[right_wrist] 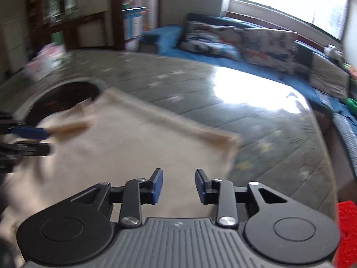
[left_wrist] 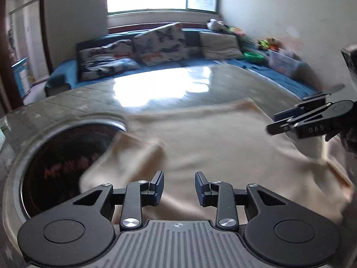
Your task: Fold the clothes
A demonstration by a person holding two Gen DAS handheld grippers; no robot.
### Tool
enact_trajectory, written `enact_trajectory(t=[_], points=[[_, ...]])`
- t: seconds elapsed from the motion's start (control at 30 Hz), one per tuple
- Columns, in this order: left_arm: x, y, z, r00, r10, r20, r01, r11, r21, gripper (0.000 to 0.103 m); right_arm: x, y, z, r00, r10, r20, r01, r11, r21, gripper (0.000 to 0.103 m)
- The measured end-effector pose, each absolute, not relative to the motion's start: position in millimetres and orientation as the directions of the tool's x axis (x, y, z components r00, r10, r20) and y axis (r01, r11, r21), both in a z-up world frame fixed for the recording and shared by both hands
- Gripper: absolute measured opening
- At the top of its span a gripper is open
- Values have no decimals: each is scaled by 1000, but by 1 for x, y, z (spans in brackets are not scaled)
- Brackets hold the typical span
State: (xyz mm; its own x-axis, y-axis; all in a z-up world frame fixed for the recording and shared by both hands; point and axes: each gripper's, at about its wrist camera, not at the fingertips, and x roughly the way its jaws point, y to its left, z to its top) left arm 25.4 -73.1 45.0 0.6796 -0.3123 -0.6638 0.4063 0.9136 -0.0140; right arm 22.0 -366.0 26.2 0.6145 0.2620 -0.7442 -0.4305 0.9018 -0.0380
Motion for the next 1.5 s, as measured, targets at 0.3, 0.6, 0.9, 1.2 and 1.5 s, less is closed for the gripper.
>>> enact_trajectory(t=[0.3,0.6,0.9,1.2,1.5], points=[[-22,-77,28,652,-339,-678,464,886,3,33,-77,-319,9,514,382,-768,-635,771,-41,35],[-29,-74,20,662,-328,-674,445,895,2,39,-107,-366,17,606,350,-714,-463,886,41,38],[-32,-74,18,670,-321,-670,433,902,0,41,-117,-429,5,673,229,-703,-240,967,85,44],[-35,-74,17,679,-315,-663,426,905,7,44,-123,-444,3,732,12,-681,-85,994,-74,42],[-38,-72,16,682,-314,-661,431,902,16,48,-118,-442,-12,759,-236,-606,45,949,-313,43]])
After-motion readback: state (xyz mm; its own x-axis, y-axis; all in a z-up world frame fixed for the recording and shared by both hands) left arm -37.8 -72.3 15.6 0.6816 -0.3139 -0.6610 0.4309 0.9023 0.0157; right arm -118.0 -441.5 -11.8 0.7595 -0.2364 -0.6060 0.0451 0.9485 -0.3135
